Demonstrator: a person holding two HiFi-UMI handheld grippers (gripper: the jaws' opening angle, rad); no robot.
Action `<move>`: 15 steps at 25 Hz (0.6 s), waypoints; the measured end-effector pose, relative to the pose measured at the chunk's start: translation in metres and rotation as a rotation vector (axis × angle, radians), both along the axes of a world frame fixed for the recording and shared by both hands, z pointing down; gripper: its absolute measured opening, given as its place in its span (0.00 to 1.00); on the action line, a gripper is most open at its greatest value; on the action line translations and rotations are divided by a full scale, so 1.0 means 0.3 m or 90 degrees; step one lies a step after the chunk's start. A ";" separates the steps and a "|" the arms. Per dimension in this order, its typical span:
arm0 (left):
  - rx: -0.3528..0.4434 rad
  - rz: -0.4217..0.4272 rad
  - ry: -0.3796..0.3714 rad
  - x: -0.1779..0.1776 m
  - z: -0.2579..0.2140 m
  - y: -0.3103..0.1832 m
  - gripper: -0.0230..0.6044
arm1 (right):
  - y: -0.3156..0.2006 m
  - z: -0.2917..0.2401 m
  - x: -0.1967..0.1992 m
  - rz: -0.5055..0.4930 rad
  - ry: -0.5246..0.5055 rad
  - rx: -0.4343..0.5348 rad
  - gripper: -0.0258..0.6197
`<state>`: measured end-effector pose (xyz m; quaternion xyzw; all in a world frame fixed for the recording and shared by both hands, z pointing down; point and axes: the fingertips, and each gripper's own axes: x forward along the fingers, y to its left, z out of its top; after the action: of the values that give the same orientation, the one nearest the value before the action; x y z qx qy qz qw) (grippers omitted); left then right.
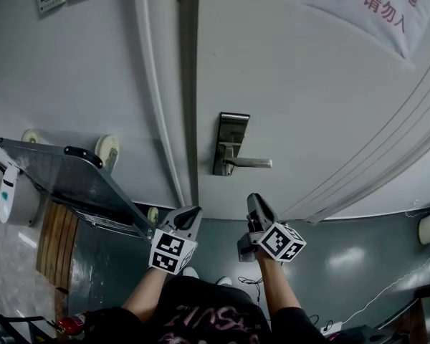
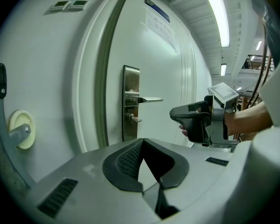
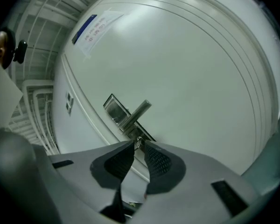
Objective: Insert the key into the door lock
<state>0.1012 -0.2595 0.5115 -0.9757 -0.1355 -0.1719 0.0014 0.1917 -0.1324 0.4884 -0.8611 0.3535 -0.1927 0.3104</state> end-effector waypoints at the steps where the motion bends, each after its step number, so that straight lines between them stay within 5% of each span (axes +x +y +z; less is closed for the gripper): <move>1: 0.000 -0.002 0.000 -0.001 -0.004 0.007 0.06 | 0.005 0.003 -0.005 -0.003 0.004 -0.011 0.21; 15: 0.015 -0.051 0.024 -0.020 -0.065 0.065 0.06 | 0.089 -0.024 -0.073 -0.039 0.146 -0.170 0.15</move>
<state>0.0952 -0.2401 0.4920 -0.9834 -0.0943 -0.1549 0.0087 0.1697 -0.1056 0.4811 -0.8999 0.3838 -0.1476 0.1452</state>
